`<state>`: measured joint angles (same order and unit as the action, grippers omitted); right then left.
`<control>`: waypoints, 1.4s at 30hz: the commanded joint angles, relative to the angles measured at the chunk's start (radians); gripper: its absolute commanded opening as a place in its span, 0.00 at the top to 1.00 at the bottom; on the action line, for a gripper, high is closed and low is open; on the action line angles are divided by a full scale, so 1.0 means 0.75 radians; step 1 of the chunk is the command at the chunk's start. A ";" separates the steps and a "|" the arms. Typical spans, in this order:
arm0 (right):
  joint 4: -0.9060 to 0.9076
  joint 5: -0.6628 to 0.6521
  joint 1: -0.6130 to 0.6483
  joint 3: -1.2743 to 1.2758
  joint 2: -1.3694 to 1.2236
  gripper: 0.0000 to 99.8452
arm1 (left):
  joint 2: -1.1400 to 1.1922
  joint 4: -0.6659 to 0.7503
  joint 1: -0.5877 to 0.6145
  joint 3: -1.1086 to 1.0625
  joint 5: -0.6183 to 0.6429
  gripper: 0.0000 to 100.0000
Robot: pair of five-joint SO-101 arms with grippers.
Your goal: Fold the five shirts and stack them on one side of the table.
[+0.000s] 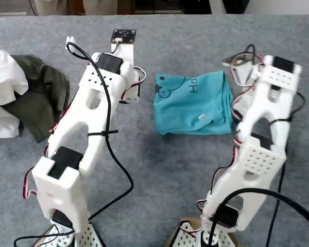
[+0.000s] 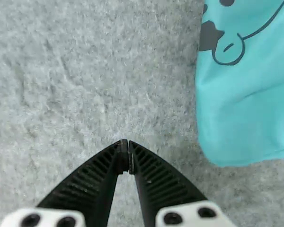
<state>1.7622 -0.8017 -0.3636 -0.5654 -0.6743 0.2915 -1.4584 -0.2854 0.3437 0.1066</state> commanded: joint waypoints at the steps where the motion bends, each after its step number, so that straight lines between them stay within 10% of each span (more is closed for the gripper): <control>1: 0.020 -0.012 -0.058 -0.026 0.124 1.00 | -0.081 0.043 -0.008 0.006 0.012 0.98; 16: -0.039 0.176 0.369 0.024 0.183 1.00 | -0.085 0.000 -0.035 -0.006 0.133 0.98; 34: -0.180 0.098 -0.036 0.253 0.077 1.00 | -0.079 -0.020 -0.037 -0.068 0.123 0.98; 42: -0.020 0.106 0.040 0.026 0.191 1.00 | -0.083 0.047 -0.035 -0.045 0.123 0.98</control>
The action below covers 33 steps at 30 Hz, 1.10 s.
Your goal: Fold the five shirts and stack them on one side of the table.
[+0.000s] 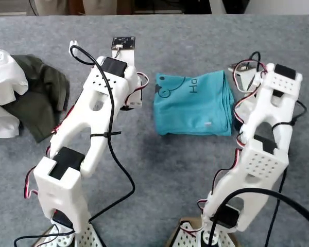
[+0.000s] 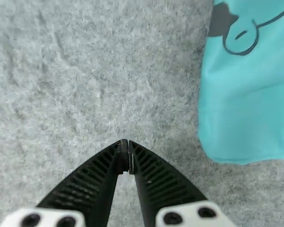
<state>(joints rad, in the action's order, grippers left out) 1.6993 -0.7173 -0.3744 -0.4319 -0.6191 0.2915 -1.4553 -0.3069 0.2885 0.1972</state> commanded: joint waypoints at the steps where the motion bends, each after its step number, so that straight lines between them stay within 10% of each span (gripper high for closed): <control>1: 0.072 0.008 0.083 -0.214 0.140 1.00 | -0.083 0.061 -0.008 0.029 0.002 0.98; 17: -0.260 0.278 0.361 -0.729 -0.247 1.00 | 0.089 0.788 -0.100 0.061 0.108 0.98; 29: -0.245 0.397 0.163 -1.214 -0.748 1.00 | 0.844 0.775 -0.090 0.593 0.215 0.98; 33: -0.100 0.387 0.171 -1.382 -0.809 1.00 | 0.981 0.507 -0.051 0.990 0.219 0.98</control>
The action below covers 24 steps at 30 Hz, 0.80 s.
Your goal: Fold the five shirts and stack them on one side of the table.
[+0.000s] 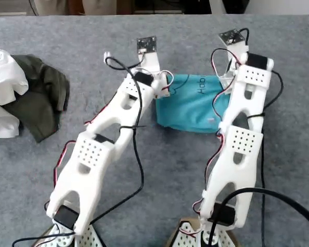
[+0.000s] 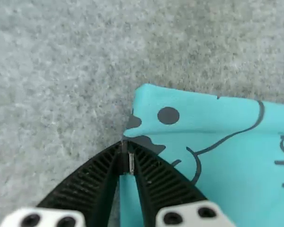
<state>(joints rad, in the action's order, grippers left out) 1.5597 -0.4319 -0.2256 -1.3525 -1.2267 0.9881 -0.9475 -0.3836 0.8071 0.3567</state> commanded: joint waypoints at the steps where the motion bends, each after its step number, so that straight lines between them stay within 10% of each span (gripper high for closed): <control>1: 0.125 0.006 -0.019 -0.199 -0.001 1.00 | 0.079 -0.229 0.045 0.374 0.004 0.98; 15: 0.305 0.082 -0.142 -0.306 0.263 1.00 | 0.087 -0.947 -0.090 1.156 -0.137 0.98; 24: 0.299 0.084 -0.081 0.660 0.850 1.00 | -0.030 -1.095 -0.121 1.090 -0.160 0.98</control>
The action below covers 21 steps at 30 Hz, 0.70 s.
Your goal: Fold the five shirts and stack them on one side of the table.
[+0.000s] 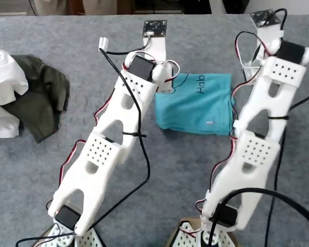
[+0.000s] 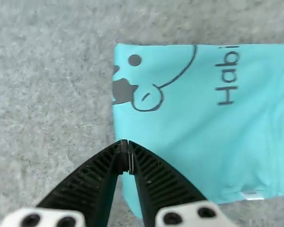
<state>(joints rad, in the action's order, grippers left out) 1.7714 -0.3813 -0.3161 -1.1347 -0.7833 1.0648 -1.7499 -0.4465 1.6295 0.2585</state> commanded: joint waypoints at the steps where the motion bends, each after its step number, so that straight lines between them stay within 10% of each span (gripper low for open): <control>1: 0.008 0.018 0.058 0.492 0.316 1.00 | -0.152 -0.025 -0.057 -0.084 -0.041 0.98; 9: -0.340 0.014 0.101 1.206 0.652 1.00 | -0.498 0.023 -0.225 -0.863 -0.041 0.98; 21: -0.712 -0.057 -0.071 1.537 0.508 1.00 | -0.422 0.618 -0.108 -1.428 -0.043 0.98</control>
<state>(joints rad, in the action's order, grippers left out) 1.2743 -0.3920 -0.3069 0.0130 -0.3920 0.7534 -1.3602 -0.5646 0.5877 0.2309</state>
